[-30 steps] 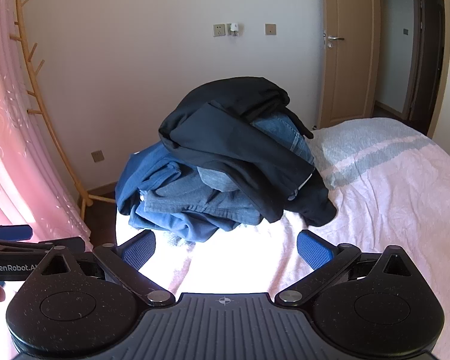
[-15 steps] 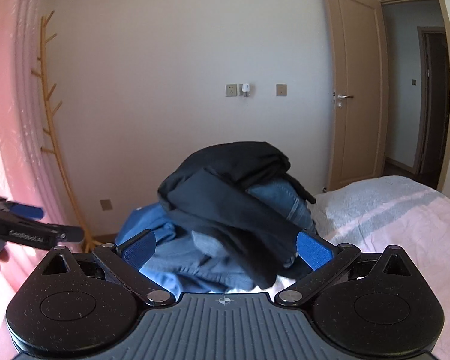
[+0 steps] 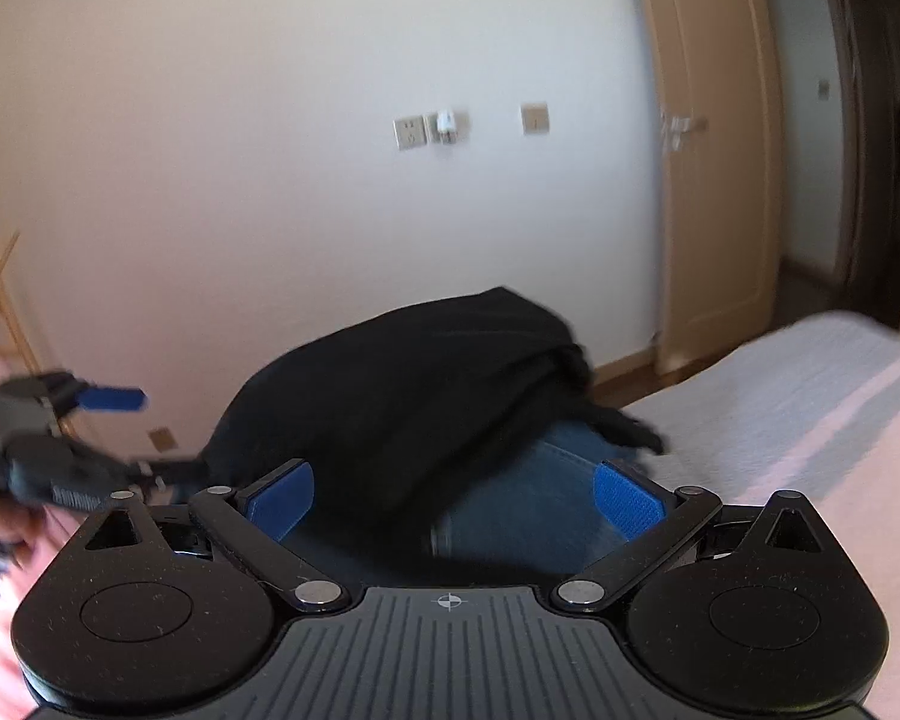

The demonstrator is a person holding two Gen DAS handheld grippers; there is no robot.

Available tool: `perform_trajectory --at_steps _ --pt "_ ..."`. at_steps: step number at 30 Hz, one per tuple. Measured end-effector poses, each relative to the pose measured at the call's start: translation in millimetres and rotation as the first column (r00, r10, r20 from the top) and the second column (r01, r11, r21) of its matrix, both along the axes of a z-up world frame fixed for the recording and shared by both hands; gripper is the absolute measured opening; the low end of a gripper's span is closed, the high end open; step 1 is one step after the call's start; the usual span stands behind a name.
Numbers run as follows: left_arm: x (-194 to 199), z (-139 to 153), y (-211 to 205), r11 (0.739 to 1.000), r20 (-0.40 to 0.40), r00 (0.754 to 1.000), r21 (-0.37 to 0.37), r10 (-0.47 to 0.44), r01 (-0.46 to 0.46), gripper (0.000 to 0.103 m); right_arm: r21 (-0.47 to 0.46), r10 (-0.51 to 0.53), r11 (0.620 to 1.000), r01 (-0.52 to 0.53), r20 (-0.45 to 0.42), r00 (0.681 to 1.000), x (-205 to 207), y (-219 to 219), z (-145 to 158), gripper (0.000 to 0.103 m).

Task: Fold clothes
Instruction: 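Grasp the black trousers on the pile with both grippers and lift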

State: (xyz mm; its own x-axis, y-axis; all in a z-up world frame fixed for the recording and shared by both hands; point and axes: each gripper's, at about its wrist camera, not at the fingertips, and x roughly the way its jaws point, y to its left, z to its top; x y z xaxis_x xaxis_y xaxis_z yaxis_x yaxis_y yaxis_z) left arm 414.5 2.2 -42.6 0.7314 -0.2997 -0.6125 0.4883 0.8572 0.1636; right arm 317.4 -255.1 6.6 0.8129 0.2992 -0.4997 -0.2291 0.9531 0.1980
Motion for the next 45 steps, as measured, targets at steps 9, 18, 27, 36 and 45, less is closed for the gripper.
perform_trajectory --at_steps 9,18,27,36,45 --pt "26 -24 8 0.977 -0.032 0.976 -0.019 -0.213 0.213 0.063 0.129 -0.049 0.989 0.074 -0.184 0.982 122 10 -50 0.065" --pt "-2 -2 -6 0.950 0.068 0.947 0.016 -0.313 0.313 0.014 0.145 -0.085 0.984 0.100 -0.108 0.990 117 -1 -27 0.004" --pt "-146 68 -54 0.759 0.226 0.749 -0.057 -0.623 0.648 0.007 0.327 -0.259 0.920 0.215 0.098 0.961 -45 -94 54 0.003" --pt "-382 -9 -148 0.361 -0.057 0.356 -0.172 -0.933 0.917 0.009 0.218 -0.518 0.830 0.514 -0.044 0.855 -385 -194 30 0.003" --pt "-479 -131 -214 0.346 -0.409 0.262 -0.144 -0.874 0.927 0.039 -0.047 -0.674 0.623 0.781 -0.540 0.504 -621 -231 -107 0.004"
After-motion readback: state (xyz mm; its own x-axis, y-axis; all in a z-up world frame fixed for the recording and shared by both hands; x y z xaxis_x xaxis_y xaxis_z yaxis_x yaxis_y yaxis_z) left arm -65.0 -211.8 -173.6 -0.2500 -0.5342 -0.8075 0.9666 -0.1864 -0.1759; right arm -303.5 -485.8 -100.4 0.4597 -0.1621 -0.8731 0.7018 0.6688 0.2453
